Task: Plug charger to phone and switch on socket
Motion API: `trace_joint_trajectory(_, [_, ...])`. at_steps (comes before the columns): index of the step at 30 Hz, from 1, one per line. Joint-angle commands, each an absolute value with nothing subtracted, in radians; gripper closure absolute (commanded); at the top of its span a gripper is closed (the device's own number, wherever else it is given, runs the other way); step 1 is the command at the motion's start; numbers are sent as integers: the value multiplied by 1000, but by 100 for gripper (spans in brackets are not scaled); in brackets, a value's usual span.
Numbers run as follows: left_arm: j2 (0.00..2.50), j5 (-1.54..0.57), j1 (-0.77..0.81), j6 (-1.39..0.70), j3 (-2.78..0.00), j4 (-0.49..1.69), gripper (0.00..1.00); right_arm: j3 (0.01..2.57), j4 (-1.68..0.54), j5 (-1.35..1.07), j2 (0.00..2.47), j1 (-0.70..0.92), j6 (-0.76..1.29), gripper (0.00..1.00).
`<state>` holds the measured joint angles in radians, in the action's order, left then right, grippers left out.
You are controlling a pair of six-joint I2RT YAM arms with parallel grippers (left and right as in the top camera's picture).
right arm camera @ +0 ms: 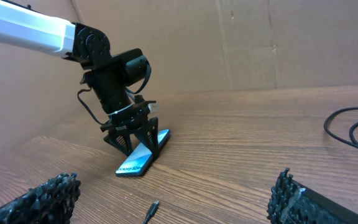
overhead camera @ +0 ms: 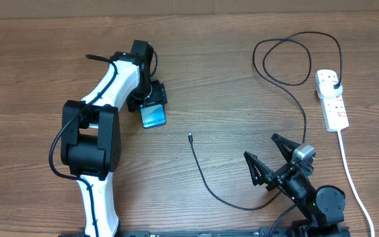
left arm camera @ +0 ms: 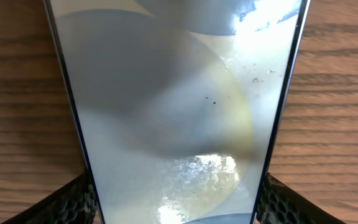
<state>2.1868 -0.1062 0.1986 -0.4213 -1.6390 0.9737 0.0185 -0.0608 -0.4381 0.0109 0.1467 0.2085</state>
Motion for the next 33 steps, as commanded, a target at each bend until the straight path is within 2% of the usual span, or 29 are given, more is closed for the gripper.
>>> trace_joint_trajectory(1, [2202,-181,229,-465,-1674,984,93,8,-54,-439,3,151,208,0])
trace_joint_trajectory(2, [2202,-181,239,-479,-1682,993,96,8,-54,-439,3,151,208,0])
trace_joint_trajectory(14, [2202,-212,326,-629,-1840,1188,96,8,-39,-492,3,151,219,0])
trace_joint_trajectory(22, [2202,-254,328,-633,-1866,1234,96,8,-39,-725,3,152,711,0])
trace_joint_trajectory(28, [2202,-272,328,-636,-1866,1237,96,8,40,-781,3,152,861,0])
trace_joint_trajectory(30, [2202,-271,328,-636,-1866,1237,96,8,59,-759,3,152,837,0])
trace_joint_trajectory(33, [2202,-271,328,-636,-1866,1231,96,8,22,-731,12,152,807,8])
